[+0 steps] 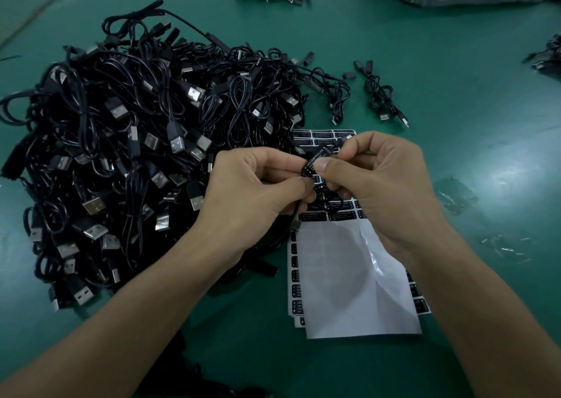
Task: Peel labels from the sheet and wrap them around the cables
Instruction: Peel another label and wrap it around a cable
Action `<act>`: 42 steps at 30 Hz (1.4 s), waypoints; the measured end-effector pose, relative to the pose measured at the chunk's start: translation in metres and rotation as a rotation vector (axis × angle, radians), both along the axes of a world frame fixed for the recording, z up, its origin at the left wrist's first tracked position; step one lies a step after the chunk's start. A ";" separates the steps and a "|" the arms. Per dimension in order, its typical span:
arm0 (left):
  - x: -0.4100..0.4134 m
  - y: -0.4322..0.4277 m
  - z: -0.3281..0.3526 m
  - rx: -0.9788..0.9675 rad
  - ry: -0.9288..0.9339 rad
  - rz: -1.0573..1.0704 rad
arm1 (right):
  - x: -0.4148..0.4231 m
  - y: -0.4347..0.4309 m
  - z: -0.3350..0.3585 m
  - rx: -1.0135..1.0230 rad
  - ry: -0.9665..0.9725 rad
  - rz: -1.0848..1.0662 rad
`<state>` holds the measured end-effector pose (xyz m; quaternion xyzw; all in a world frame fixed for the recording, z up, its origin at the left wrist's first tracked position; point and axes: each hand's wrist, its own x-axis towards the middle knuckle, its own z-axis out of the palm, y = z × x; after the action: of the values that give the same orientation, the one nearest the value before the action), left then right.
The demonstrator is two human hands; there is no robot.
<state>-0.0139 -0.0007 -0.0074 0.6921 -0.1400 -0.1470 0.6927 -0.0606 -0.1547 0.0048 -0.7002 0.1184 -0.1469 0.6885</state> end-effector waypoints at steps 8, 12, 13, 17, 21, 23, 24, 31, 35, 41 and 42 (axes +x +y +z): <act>-0.001 0.000 0.000 -0.001 -0.007 -0.006 | 0.000 0.000 -0.001 -0.006 -0.013 -0.003; -0.001 0.000 -0.001 -0.001 -0.020 -0.004 | 0.001 0.000 -0.002 -0.011 -0.011 -0.006; -0.001 0.000 -0.001 0.001 -0.022 -0.003 | 0.001 0.000 -0.002 -0.010 -0.008 -0.005; -0.001 0.000 -0.001 -0.001 -0.028 0.004 | 0.001 -0.001 -0.002 -0.007 -0.003 0.002; -0.001 0.000 -0.001 0.003 -0.030 -0.001 | 0.000 -0.001 -0.002 -0.007 -0.007 0.003; -0.001 0.000 -0.001 0.003 -0.028 -0.002 | 0.000 -0.001 -0.002 -0.005 -0.005 0.002; -0.001 0.000 -0.001 0.004 -0.029 -0.002 | 0.000 -0.001 -0.002 -0.005 -0.002 0.001; -0.001 0.001 -0.001 0.008 -0.036 -0.001 | 0.000 -0.001 -0.001 0.007 0.005 0.009; 0.000 0.001 0.000 0.018 -0.050 -0.012 | 0.000 -0.002 -0.002 0.001 0.000 0.012; -0.001 0.000 0.001 0.009 -0.035 -0.009 | 0.001 -0.002 -0.003 0.002 -0.006 0.006; -0.001 0.000 0.001 0.009 -0.036 -0.011 | 0.001 -0.002 -0.003 0.000 -0.006 0.004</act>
<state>-0.0152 -0.0008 -0.0069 0.6970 -0.1555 -0.1389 0.6861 -0.0595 -0.1567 0.0019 -0.6998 0.1149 -0.1478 0.6894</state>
